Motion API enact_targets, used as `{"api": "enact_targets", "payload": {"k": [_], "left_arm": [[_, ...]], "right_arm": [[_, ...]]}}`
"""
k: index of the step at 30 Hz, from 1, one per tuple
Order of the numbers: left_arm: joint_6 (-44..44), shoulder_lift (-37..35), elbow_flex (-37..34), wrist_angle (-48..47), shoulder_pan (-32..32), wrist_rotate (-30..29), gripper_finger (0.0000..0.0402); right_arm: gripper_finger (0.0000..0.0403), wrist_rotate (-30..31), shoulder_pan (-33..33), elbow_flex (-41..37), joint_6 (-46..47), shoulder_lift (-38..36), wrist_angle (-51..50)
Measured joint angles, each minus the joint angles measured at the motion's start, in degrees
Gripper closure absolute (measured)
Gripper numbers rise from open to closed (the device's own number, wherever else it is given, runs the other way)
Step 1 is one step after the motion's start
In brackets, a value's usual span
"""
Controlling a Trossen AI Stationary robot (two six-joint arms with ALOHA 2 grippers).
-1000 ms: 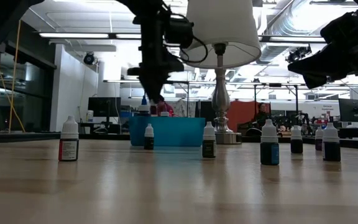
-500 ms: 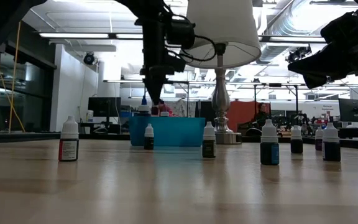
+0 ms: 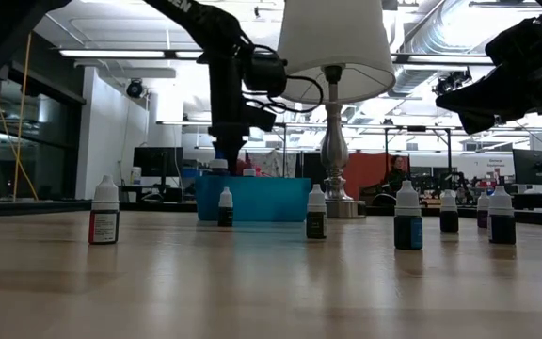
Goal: Pick & Place food coloring
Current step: Put the left small red food coloring bottle into the blue bin
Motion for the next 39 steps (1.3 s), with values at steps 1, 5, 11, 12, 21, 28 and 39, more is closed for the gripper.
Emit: {"api": "enact_targets", "payload": {"k": [1, 5, 11, 12, 21, 28, 39], "left_arm": [[0.0, 0.0, -0.2, 0.3, 0.3, 0.7, 0.0364], [-0.1, 0.0, -0.3, 0.9, 1.1, 1.9, 0.0364], [-0.4, 0.0, -0.3, 0.9, 1.3, 2.2, 0.0364], [-0.4, 0.0, -0.3, 0.9, 1.2, 2.2, 0.0364], [-0.4, 0.6, 3.4, 0.4, 0.8, 2.0, 0.0364], [-0.5, 0.5, 5.1, -2.5, 0.8, 1.6, 0.0364], [-5.8, 1.4, 5.1, -0.4, -2.0, 0.5, 0.0364]], "right_arm": [[0.0402, 0.0, 0.0, 0.0, 0.0, 0.0, 0.0], [0.0402, 0.0, 0.0, 0.0, 0.0, 0.0, 0.0], [0.0402, 0.0, 0.0, 0.0, 0.0, 0.0, 0.0], [0.0402, 0.0, 0.0, 0.0, 0.0, 0.0, 0.0], [0.0402, 0.0, 0.0, 0.0, 0.0, 0.0, 0.0], [0.0402, 0.0, 0.0, 0.0, 0.0, 0.0, 0.0], [0.0402, 0.0, 0.0, 0.0, 0.0, 0.0, 0.0]]}}
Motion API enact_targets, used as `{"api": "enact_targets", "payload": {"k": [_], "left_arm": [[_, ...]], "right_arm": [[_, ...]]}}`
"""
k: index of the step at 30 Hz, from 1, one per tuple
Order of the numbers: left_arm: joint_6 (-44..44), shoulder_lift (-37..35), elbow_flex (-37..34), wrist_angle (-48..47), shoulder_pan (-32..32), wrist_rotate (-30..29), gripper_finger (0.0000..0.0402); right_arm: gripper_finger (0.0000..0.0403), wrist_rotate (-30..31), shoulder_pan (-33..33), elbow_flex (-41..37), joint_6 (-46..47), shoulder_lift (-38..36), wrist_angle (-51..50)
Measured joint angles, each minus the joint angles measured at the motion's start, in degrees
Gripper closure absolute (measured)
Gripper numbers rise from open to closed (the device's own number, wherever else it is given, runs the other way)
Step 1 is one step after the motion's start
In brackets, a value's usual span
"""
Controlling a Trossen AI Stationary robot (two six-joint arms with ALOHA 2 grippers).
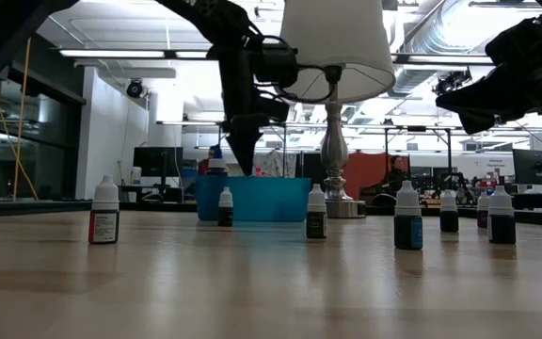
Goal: Pick & Place food coloring
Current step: Put the left small red food coloring bottle into the blue bin
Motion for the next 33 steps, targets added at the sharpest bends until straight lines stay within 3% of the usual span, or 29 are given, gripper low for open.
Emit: {"api": "enact_targets", "payload": {"k": [14, 19, 33], "left_arm": [[-14.3, 2.3, 0.1, -0.6, -1.6, 2.5, 0.0364], [-15.9, 2.4, -1.0, 0.0, -1.7, 5.0, 0.0364], [-15.9, 2.8, -2.0, -0.2, -2.0, 5.2, 0.0364]], "right_arm": [[0.0402, 0.0, 0.0, 0.0, 0.0, 0.0, 0.0], [0.0402, 0.0, 0.0, 0.0, 0.0, 0.0, 0.0], [0.0402, 0.0, 0.0, 0.0, 0.0, 0.0, 0.0]]}}
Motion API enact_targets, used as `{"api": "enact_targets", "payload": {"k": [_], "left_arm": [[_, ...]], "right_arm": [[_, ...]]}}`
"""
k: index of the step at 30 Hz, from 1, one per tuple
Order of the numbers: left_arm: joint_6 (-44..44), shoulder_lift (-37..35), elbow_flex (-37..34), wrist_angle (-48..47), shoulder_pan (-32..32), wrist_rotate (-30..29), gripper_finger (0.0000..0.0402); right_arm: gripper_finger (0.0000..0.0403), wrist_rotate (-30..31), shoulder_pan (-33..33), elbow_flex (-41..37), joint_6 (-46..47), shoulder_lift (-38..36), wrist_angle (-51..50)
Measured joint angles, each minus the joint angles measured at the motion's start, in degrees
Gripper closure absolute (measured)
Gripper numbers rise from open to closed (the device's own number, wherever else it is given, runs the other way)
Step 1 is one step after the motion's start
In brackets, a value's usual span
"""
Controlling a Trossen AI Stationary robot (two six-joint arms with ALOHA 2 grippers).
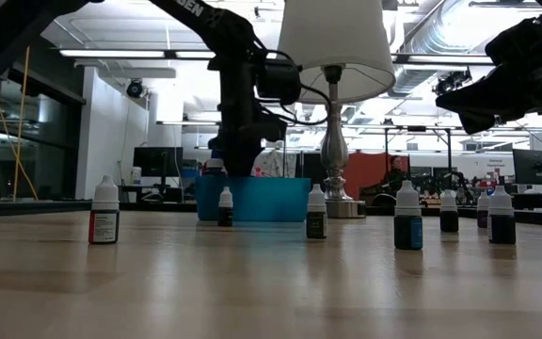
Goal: Pick & Place food coloring
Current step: Put the left small red food coloring bottle into the blue bin, then put the small black food coloring bottle into the blue bin
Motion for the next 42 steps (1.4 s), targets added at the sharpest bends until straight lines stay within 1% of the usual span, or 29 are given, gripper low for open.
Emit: {"api": "enact_targets", "payload": {"k": [16, 19, 25, 28, 35, 42], "left_arm": [[0.3, 1.7, 0.0, 0.4, -0.4, 0.8, 0.0362], [0.3, 1.7, 0.0, 0.4, -0.4, 0.7, 0.0341], [0.5, 1.7, 0.0, 0.4, -0.4, 0.7, 0.0277], [1.5, 1.7, 0.0, 0.4, -0.4, 0.5, 0.026], [1.8, 0.8, 0.2, 0.5, -0.4, -0.4, 0.0255], [2.0, 0.9, 3.3, -2.8, -0.3, -0.9, 0.0255]], "right_arm": [[0.0402, 0.0, 0.0, 0.0, 0.0, 0.0, 0.0], [0.0402, 0.0, 0.0, 0.0, 0.0, 0.0, 0.0], [0.0402, 0.0, 0.0, 0.0, 0.0, 0.0, 0.0], [0.0402, 0.0, 0.0, 0.0, 0.0, 0.0, 0.0], [0.0402, 0.0, 0.0, 0.0, 0.0, 0.0, 0.0], [0.0402, 0.0, 0.0, 0.0, 0.0, 0.0, 0.0]]}}
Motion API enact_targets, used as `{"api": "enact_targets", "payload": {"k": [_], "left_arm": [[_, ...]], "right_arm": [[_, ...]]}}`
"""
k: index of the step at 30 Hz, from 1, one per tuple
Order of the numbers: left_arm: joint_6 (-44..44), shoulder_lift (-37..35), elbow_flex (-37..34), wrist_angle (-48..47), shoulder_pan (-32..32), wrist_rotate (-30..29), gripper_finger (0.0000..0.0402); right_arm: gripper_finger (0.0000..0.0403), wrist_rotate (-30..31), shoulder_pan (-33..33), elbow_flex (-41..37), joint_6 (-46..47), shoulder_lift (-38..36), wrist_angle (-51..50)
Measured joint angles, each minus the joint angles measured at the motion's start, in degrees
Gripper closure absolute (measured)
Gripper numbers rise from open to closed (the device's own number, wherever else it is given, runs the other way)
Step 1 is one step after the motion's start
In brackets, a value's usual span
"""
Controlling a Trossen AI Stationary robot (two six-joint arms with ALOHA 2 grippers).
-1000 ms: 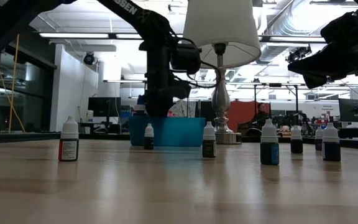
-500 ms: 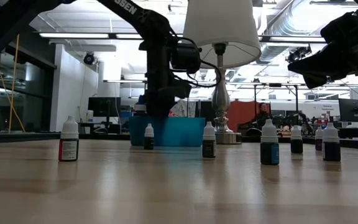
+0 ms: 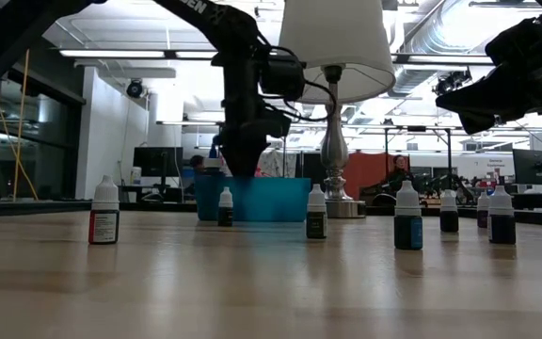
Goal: Pick & Place food coloring
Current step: Put the small black food coloring bottle into the blue bin
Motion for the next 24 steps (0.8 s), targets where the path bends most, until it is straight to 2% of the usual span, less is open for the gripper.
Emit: {"api": "enact_targets", "payload": {"k": [14, 24], "left_arm": [[1.5, -1.8, 3.0, -5.8, -0.7, -0.1, 0.0254], [1.7, -7.4, 3.1, -8.1, -6.7, 0.4, 0.0254]], "right_arm": [[0.0402, 0.0, 0.0, 0.0, 0.0, 0.0, 0.0], [0.0402, 0.0, 0.0, 0.0, 0.0, 0.0, -0.1]]}}
